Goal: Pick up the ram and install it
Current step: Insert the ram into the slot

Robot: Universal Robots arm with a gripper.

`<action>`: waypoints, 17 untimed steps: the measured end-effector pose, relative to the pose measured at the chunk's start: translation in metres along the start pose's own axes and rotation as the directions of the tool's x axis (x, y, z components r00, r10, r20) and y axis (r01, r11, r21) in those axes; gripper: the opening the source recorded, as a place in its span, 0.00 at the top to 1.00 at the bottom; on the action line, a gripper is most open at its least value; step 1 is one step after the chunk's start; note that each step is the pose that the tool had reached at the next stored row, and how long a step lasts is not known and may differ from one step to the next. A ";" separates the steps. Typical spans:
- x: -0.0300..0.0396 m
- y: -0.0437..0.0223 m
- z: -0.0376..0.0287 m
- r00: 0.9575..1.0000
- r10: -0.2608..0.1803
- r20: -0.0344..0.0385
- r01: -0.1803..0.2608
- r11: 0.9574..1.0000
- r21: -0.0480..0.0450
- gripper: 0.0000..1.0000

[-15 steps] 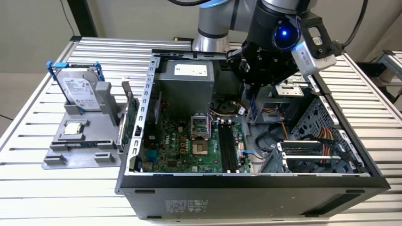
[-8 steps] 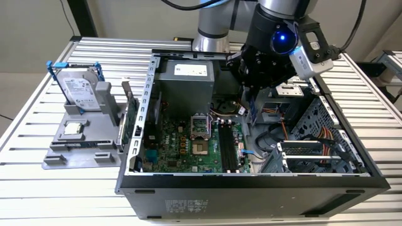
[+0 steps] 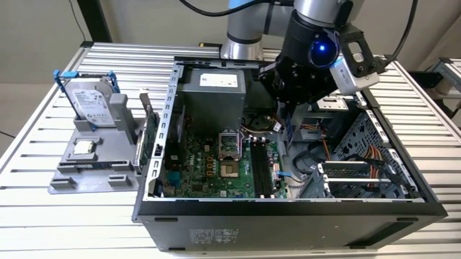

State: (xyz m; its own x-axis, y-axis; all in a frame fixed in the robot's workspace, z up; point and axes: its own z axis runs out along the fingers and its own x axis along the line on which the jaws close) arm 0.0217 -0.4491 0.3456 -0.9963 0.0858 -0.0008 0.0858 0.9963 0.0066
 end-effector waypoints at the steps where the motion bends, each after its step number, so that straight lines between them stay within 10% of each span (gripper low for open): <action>1: 0.0000 0.0000 0.0009 1.000 0.000 0.000 0.000 1.000 0.000 1.00; 17: 0.0000 0.0003 0.0224 1.000 0.000 0.007 0.000 1.000 0.010 1.00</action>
State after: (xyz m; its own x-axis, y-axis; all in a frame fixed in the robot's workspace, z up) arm 0.0217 -0.4487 0.3232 -0.9963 0.0858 -0.0075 0.0859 0.9963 -0.0033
